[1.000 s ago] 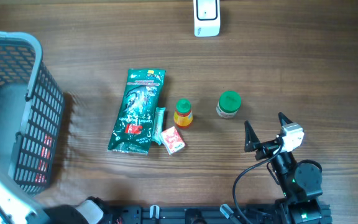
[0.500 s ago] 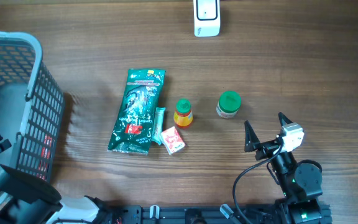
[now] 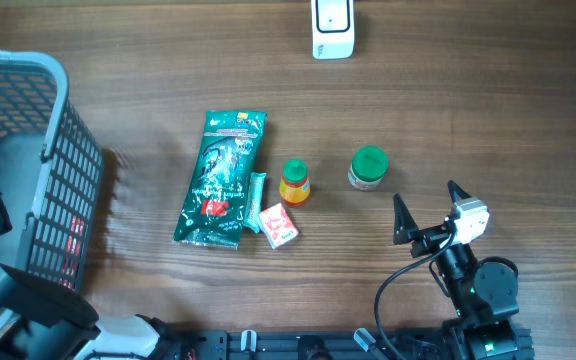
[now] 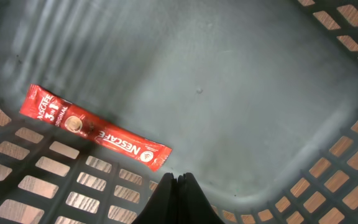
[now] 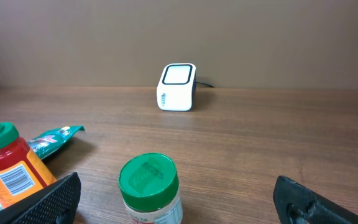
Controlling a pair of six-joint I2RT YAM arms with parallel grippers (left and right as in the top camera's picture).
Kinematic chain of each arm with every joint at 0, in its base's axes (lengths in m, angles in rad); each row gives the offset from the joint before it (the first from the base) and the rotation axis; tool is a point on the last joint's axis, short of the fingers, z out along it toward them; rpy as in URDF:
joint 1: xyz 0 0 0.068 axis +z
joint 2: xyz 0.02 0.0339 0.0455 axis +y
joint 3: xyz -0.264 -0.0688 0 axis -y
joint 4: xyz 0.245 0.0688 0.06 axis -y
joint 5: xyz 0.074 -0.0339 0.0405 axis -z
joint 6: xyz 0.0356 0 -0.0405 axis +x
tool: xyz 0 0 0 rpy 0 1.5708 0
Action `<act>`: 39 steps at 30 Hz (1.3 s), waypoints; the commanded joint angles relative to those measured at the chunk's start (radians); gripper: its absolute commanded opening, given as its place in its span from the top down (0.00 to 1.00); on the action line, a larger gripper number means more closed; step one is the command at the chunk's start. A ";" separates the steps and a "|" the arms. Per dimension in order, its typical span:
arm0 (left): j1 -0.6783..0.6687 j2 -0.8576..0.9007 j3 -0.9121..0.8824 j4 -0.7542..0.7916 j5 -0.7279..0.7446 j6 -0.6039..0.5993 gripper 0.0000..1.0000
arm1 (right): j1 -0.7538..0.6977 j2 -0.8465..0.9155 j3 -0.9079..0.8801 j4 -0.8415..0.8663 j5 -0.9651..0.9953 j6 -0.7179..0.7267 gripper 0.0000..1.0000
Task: Scan the item barcode
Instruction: 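Move left gripper back into the basket toward the red Nescafe stick, then grasp the red Nescafe stick with left gripper and lift it out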
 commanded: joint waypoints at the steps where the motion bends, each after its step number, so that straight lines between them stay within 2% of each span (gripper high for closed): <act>1: -0.023 0.013 0.001 -0.008 0.000 0.024 0.96 | 0.003 0.000 -0.001 0.003 -0.007 0.016 0.00; 6: -0.088 0.037 0.001 -0.023 0.001 0.050 0.96 | 0.003 0.000 -0.001 0.003 -0.007 0.016 0.00; 12: -0.103 0.168 0.001 -0.089 0.059 0.050 0.96 | 0.003 0.000 -0.001 0.003 -0.007 0.016 0.00; 16: -0.103 0.183 0.001 -0.114 0.094 0.127 0.96 | 0.003 0.000 -0.001 0.003 -0.007 0.017 0.00; 21: -0.103 0.217 0.001 -0.097 0.094 0.128 0.91 | 0.003 0.000 -0.001 0.003 -0.007 0.016 0.00; 31: -0.103 0.307 0.001 -0.042 0.069 0.128 0.95 | 0.003 0.000 -0.001 0.003 -0.007 0.016 0.00; 39: -0.102 0.311 0.001 -0.023 0.011 0.127 0.96 | 0.003 0.000 -0.001 0.003 -0.007 0.016 0.00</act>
